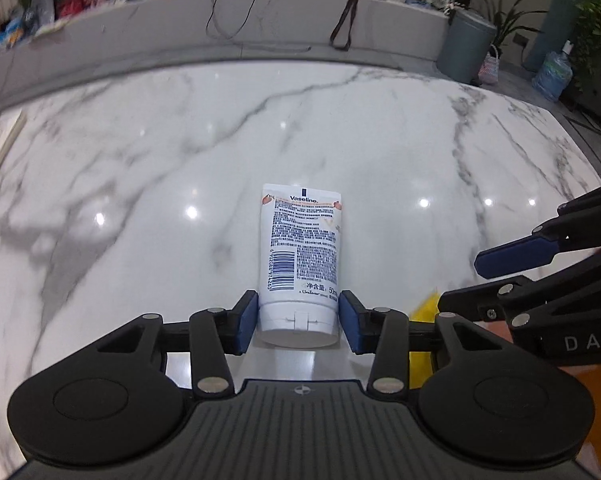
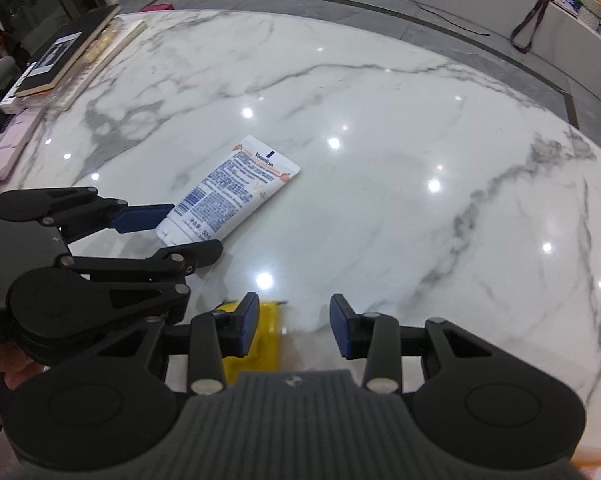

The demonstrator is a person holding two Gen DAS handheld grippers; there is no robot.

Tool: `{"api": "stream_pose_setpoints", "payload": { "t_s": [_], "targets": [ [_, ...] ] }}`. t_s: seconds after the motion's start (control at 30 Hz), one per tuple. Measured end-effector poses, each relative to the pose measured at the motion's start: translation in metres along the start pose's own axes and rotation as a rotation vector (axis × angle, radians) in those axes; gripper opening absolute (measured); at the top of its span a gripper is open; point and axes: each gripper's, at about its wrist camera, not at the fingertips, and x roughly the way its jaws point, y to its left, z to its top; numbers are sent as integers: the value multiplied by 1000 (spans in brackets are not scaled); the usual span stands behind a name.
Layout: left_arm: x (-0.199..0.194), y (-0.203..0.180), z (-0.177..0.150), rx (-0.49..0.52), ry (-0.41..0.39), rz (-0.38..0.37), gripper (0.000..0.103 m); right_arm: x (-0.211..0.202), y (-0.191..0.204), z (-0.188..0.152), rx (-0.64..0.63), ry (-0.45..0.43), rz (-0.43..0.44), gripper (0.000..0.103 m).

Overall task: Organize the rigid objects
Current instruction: 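Grasp the pink cylindrical container with the right gripper while the left holds the tube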

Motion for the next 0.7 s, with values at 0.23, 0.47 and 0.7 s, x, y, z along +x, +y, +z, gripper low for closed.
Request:
{"api": "stream_pose_setpoints", "payload": {
  "t_s": [0.23,0.47,0.7],
  "targets": [
    [-35,13,-43,-29,94,7,50,-11,17,-13,-29,4,-11,48],
    [-56,3,-77,-69,110,34,50,-43,26,-36,57,-26,-77,63],
    [-72,10,-102,-146,80,28,50,-54,45,-57,127,-24,-158,64]
  ]
}}
